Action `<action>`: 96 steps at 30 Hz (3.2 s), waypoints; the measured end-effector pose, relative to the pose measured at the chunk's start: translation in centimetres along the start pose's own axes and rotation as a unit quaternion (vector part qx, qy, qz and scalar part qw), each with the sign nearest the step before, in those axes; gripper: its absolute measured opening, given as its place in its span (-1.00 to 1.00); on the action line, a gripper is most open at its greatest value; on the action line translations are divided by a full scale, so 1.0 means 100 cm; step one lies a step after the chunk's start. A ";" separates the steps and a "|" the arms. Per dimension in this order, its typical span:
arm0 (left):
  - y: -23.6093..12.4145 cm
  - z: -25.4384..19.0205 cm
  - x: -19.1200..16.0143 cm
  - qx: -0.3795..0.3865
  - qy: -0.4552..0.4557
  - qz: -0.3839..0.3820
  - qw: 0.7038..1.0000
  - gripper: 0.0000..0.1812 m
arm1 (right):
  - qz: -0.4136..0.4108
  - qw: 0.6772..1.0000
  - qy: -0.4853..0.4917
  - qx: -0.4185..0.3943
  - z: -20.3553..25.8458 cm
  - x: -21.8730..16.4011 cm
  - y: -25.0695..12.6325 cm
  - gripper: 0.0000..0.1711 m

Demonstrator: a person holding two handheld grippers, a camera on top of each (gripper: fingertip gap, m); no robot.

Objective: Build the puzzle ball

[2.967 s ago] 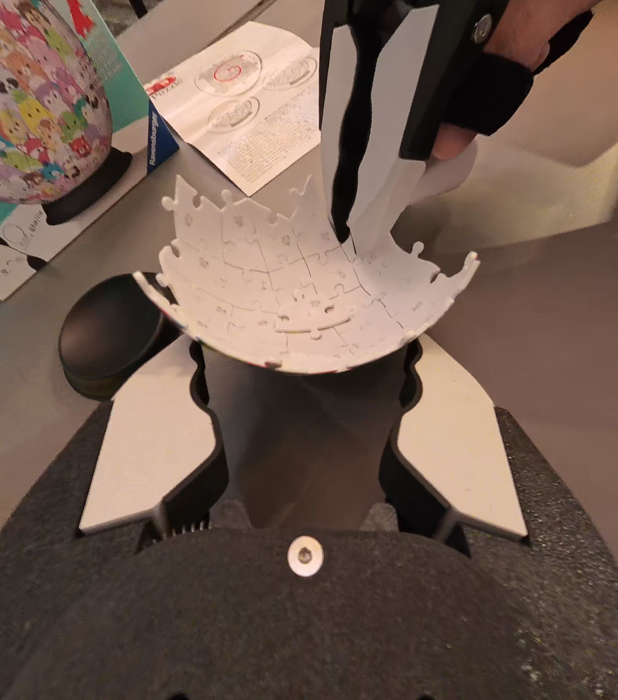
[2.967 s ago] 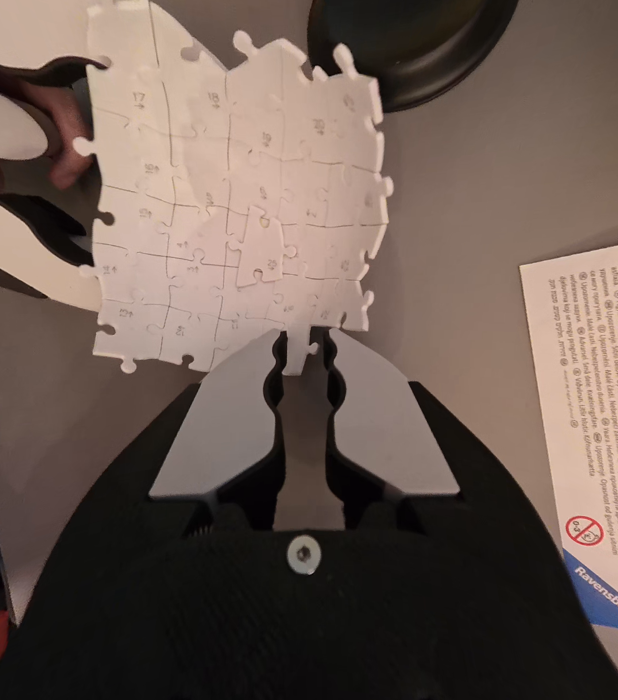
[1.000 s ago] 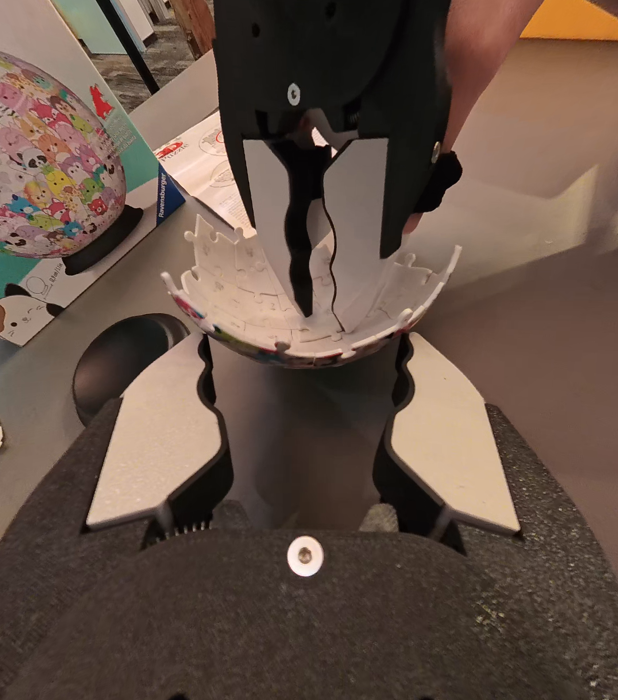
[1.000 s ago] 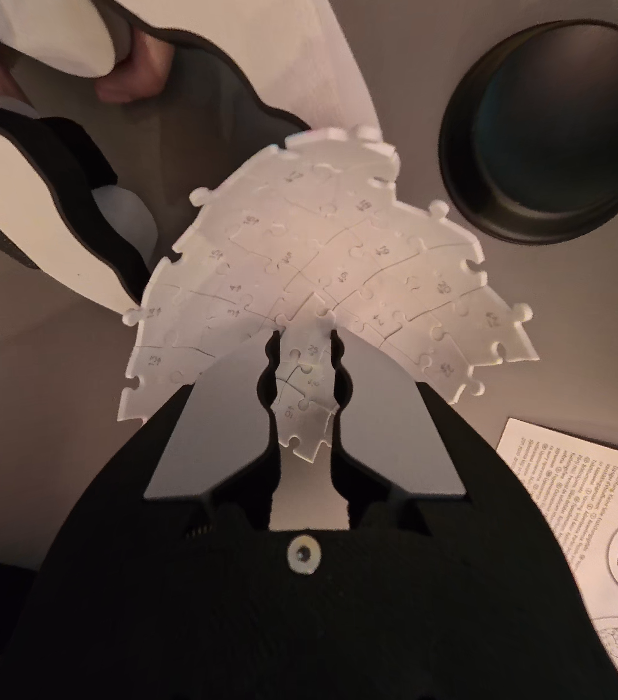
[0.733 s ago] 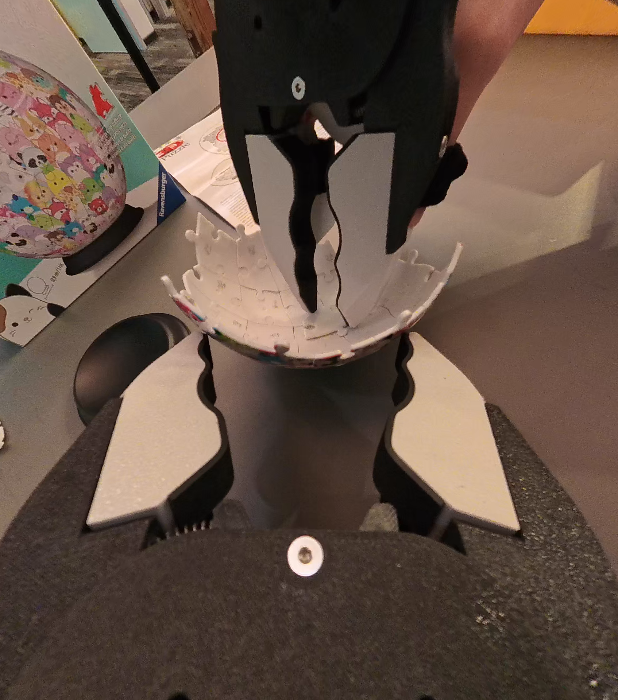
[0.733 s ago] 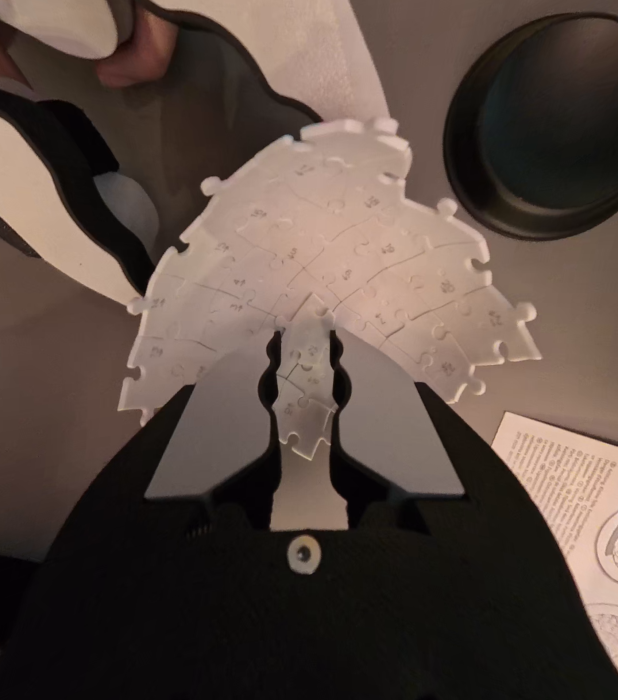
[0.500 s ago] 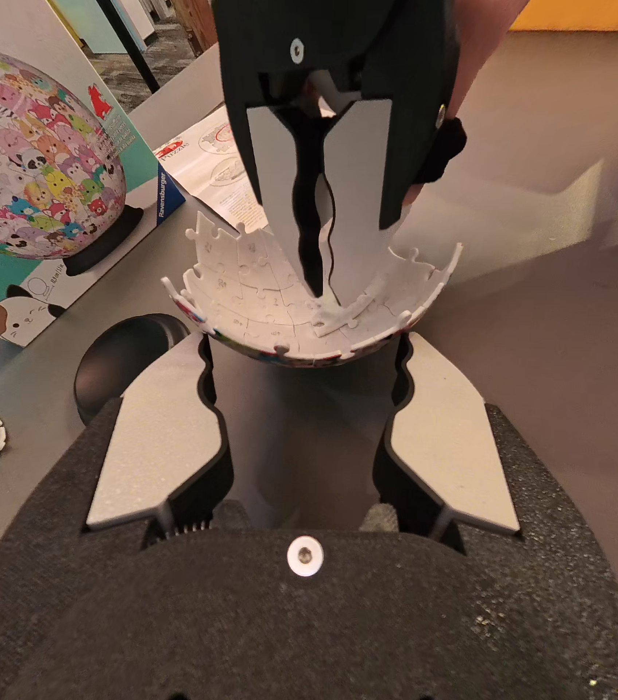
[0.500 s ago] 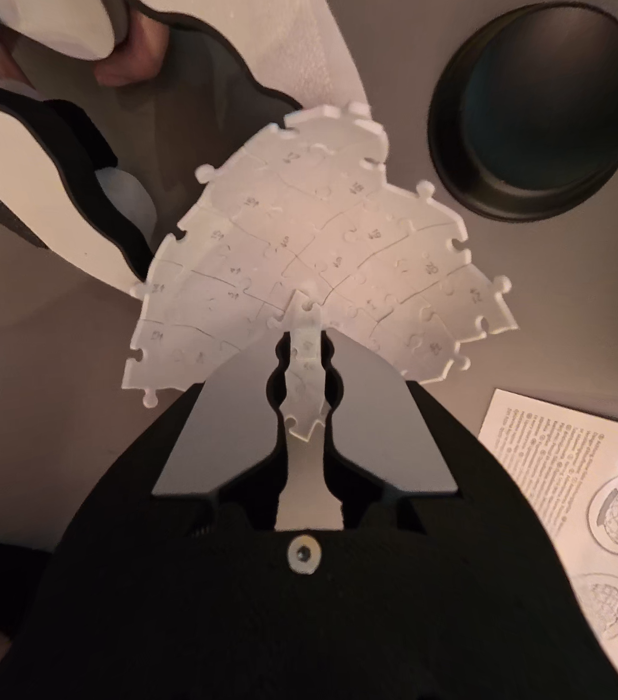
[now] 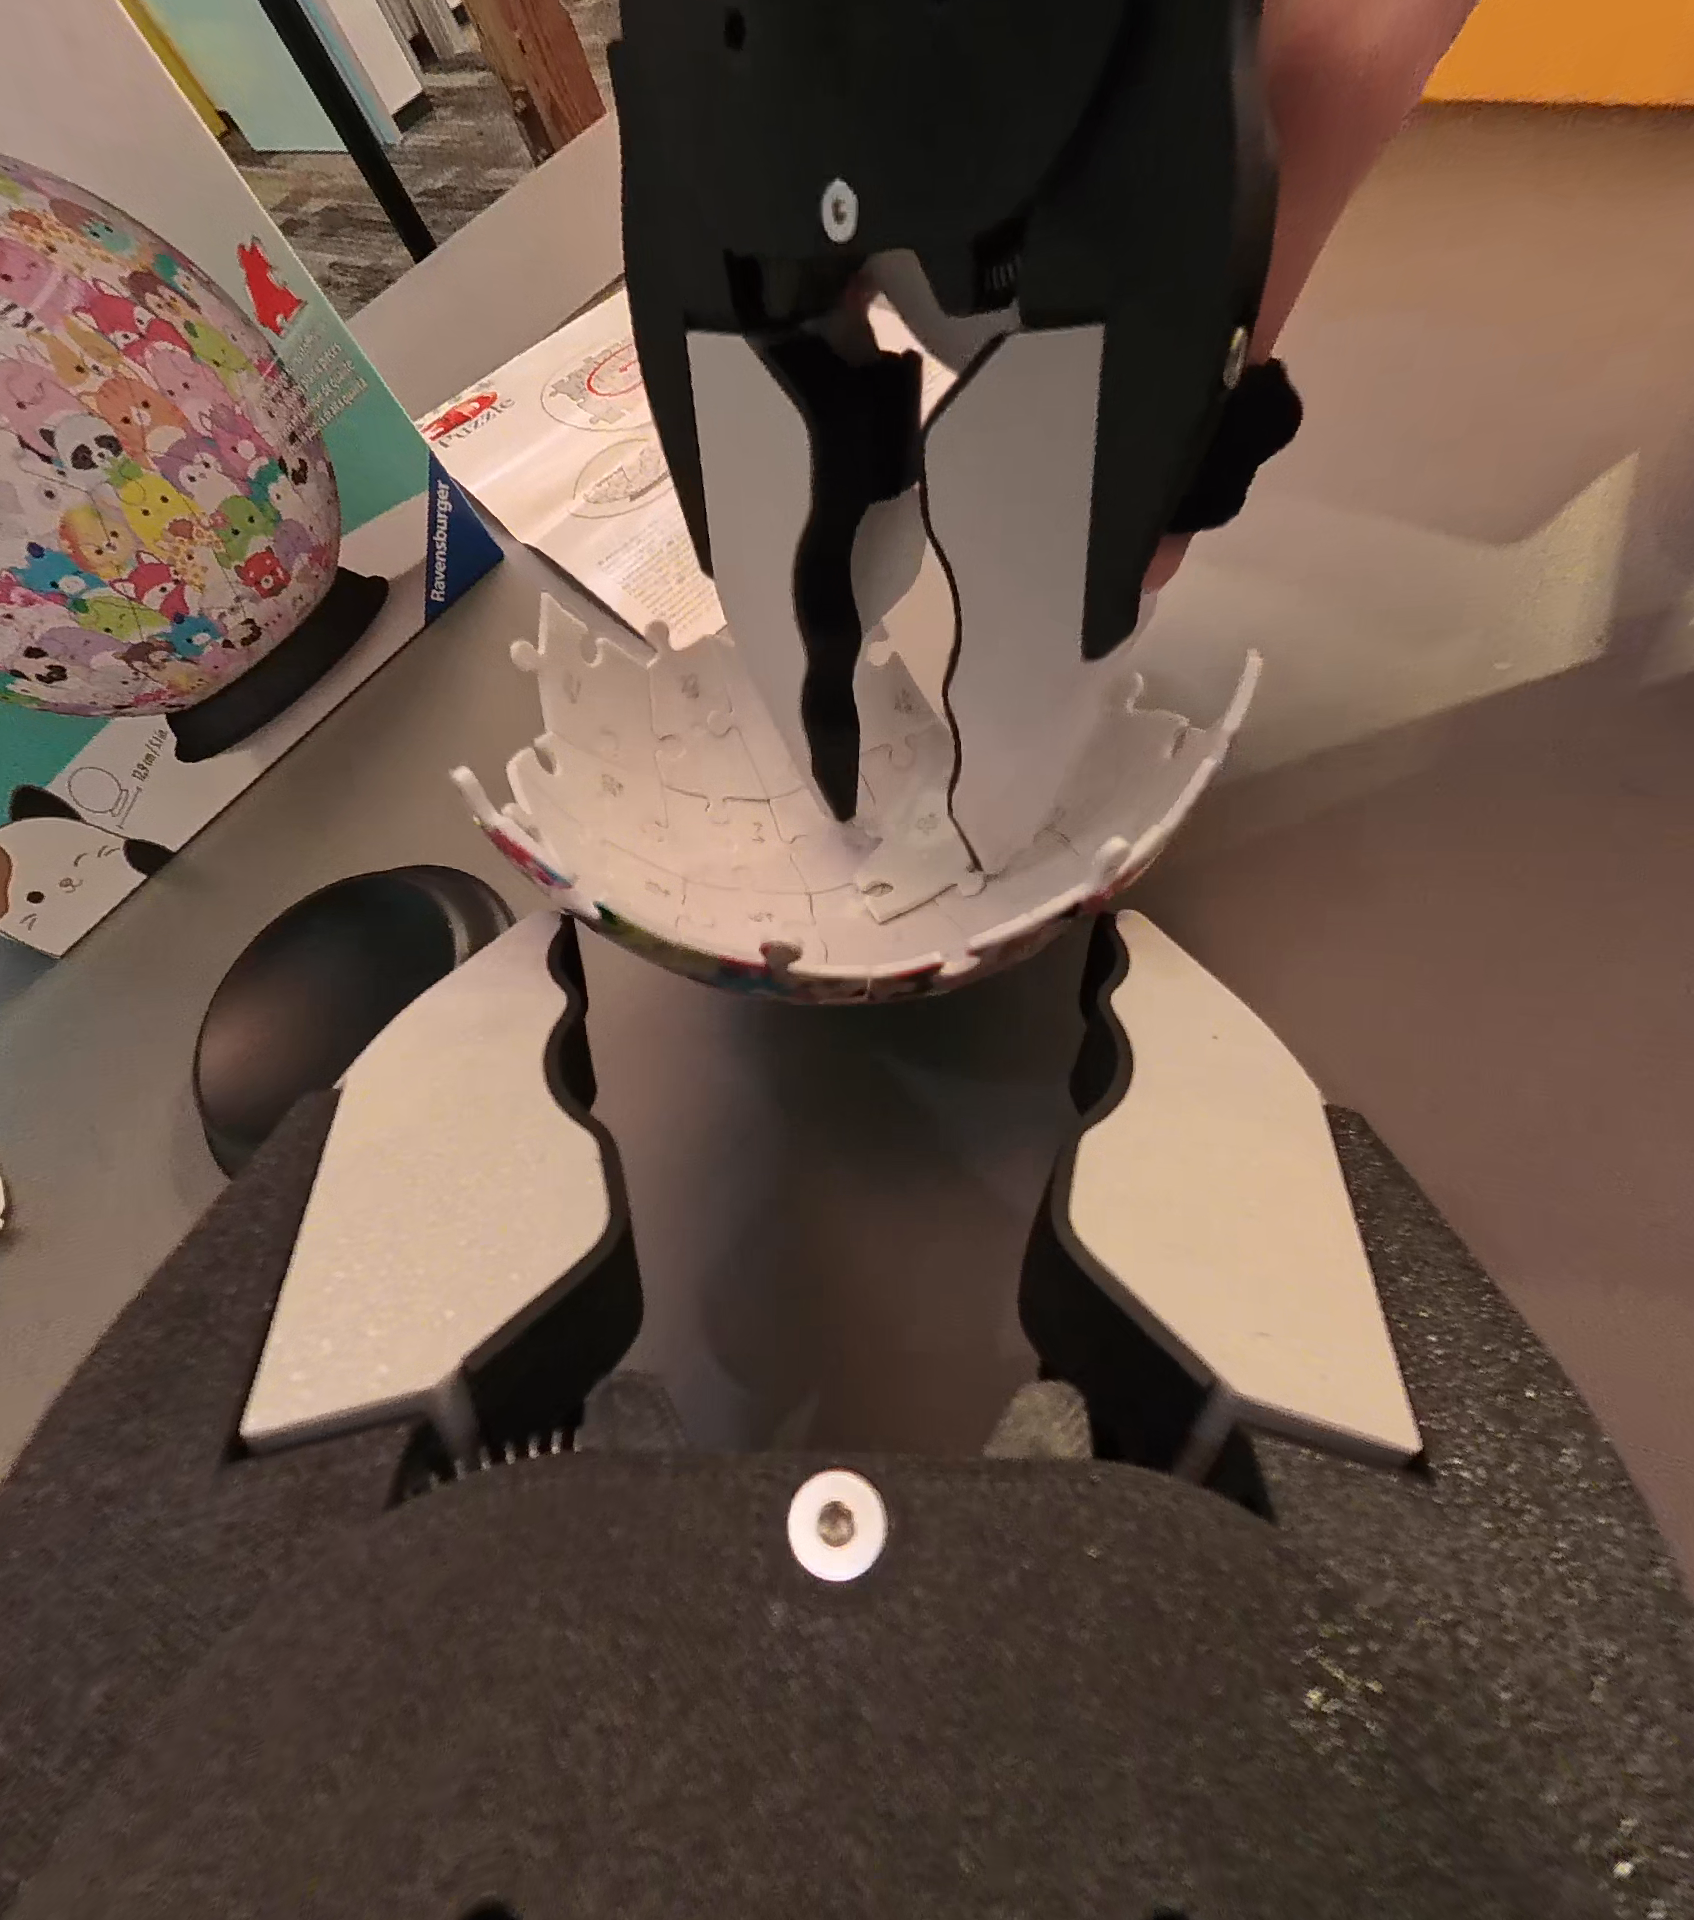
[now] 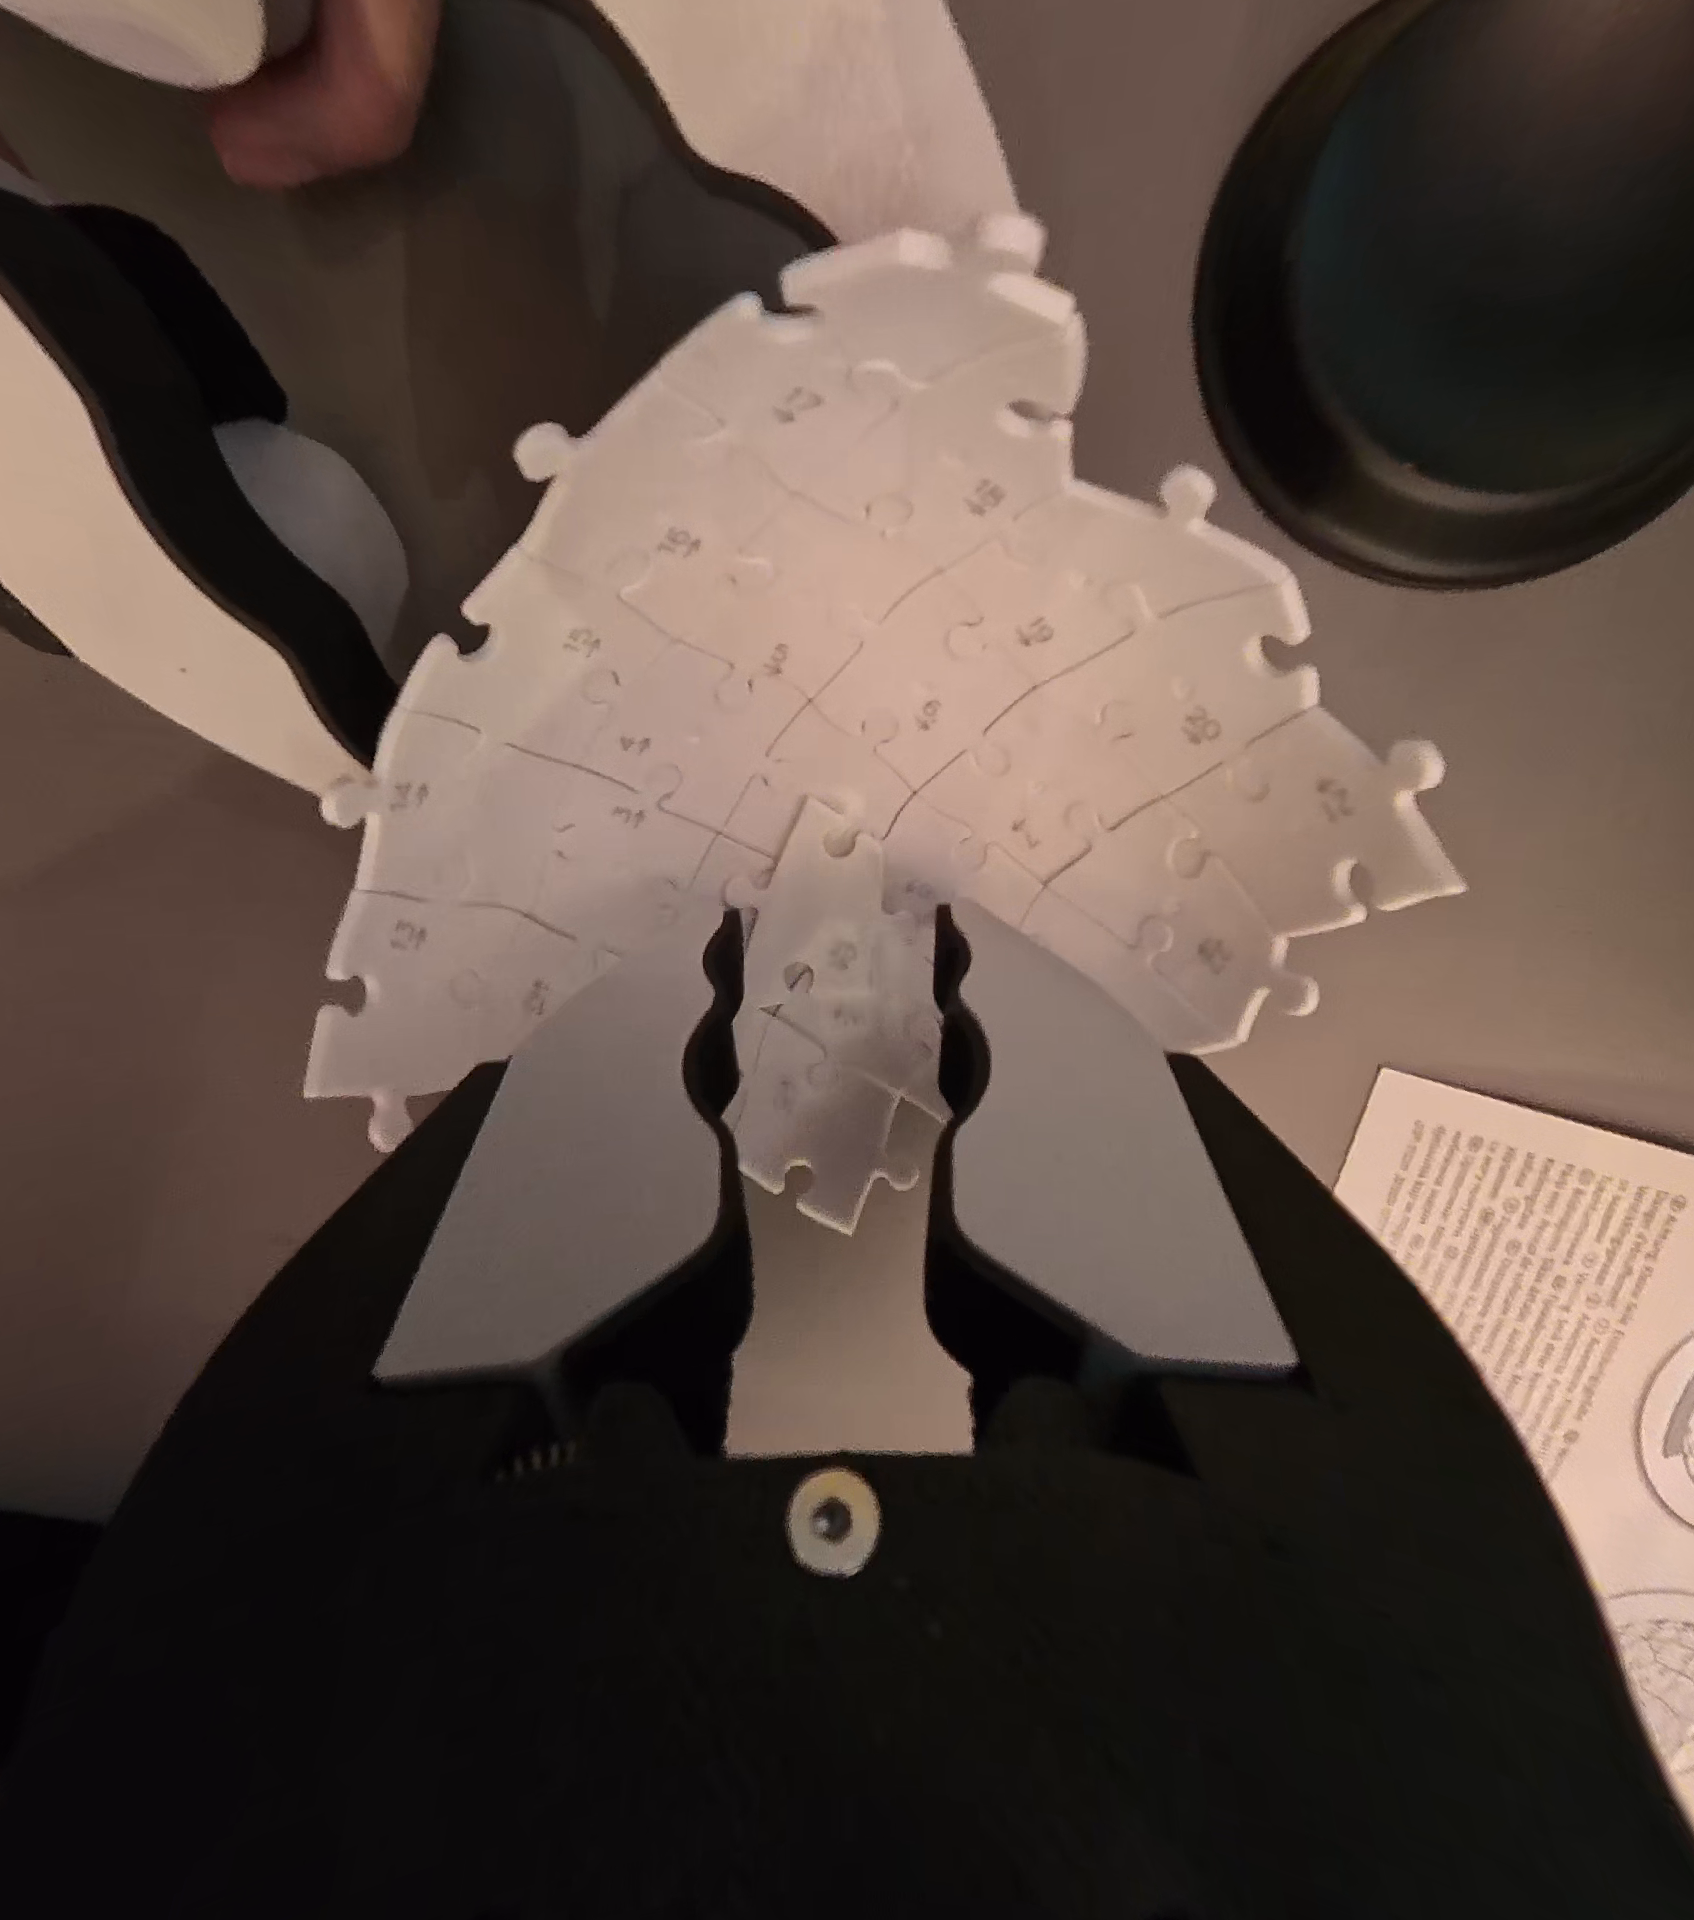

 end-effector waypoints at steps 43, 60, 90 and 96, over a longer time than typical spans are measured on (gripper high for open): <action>-0.001 0.002 0.001 0.004 -0.007 -0.006 1.000 0.00 | 0.048 0.968 0.218 -0.111 -0.028 -0.083 -0.063 -0.64; -0.001 0.001 0.003 0.009 -0.016 -0.010 1.000 0.00 | -0.110 0.936 0.291 -0.167 -0.022 -0.065 -0.075 -0.60; 0.004 0.004 0.011 0.019 -0.004 -0.011 1.000 -0.01 | -0.087 0.981 0.138 -0.102 -0.027 -0.032 -0.037 -0.89; 0.005 0.005 0.010 0.024 0.003 -0.009 1.000 -0.01 | -0.144 0.961 0.230 -0.046 -0.052 -0.030 -0.049 -0.61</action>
Point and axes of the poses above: each gripper's, where its closed fingertips meet, y out along the fingers, x out of its top, z = x × y across the jaws, the point moved 5 cm from there along -y, back along the fingers, and after that the axes turned 2 degrees about -y, right-handed, at the moved point
